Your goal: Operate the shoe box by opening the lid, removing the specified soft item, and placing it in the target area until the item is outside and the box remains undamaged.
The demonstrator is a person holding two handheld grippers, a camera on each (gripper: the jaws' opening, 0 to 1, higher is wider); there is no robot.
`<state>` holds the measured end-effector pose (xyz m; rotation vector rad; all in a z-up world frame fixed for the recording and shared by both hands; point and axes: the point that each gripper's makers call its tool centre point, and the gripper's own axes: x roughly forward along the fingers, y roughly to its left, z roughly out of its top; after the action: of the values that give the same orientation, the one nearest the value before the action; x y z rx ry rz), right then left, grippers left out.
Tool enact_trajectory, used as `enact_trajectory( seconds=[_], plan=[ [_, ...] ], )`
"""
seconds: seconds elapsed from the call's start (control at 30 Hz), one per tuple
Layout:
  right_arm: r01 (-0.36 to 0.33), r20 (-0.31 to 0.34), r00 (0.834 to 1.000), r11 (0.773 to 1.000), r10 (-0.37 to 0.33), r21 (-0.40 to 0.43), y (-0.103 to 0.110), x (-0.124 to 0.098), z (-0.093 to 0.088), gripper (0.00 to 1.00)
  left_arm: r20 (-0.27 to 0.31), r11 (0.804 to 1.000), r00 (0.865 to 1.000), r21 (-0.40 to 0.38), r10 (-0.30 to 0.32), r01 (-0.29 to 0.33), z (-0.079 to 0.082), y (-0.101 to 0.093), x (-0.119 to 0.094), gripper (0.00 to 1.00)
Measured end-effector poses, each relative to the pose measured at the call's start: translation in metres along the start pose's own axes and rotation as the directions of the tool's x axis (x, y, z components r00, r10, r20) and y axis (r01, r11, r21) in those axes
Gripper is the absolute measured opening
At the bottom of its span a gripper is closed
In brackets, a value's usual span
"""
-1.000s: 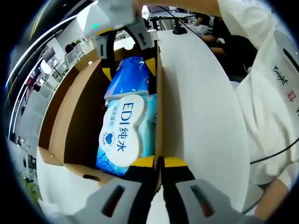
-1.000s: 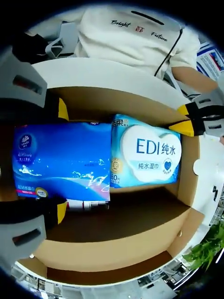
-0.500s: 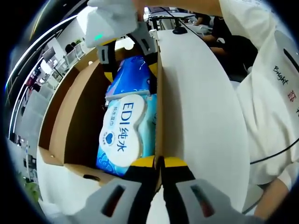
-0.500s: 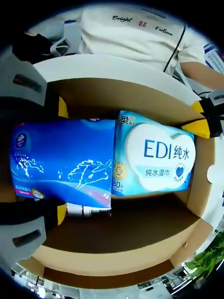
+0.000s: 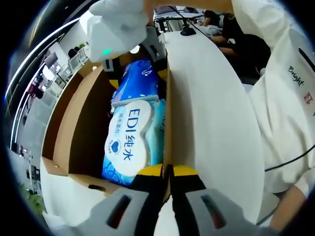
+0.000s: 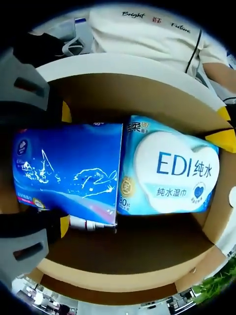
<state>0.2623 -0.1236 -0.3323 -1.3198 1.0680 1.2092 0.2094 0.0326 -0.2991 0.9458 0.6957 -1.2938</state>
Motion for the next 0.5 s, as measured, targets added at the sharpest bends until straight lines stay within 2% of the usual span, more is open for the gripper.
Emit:
enact_trajectory(
  seconds=[0.13, 0.3, 0.4, 0.5],
  plan=[
    [0.017, 0.041, 0.999, 1.000, -0.018, 0.020, -0.0003, -0.0008, 0.0000, 0.68, -0.002, 1.000, 1.000, -0.001, -0.002, 0.002, -0.0001, 0.0001, 0.0000, 0.04],
    [-0.008, 0.070, 0.998, 1.000, 0.007, 0.021, -0.0011, -0.0017, 0.0008, 0.64, 0.000, 1.000, 1.000, -0.005, -0.002, 0.002, -0.0003, 0.0005, -0.0004, 0.04],
    [-0.013, 0.075, 0.997, 1.000, 0.011, 0.019, -0.0069, -0.0003, 0.0021, 0.63, 0.002, 1.000, 1.000, -0.009, -0.005, 0.005, -0.0003, 0.0007, -0.0005, 0.04],
    [-0.014, 0.052, 0.999, 1.000, 0.014, 0.008, -0.0061, -0.0040, 0.0020, 0.61, -0.002, 1.000, 1.000, -0.005, -0.006, 0.006, -0.0004, 0.0005, -0.0005, 0.04]
  ],
)
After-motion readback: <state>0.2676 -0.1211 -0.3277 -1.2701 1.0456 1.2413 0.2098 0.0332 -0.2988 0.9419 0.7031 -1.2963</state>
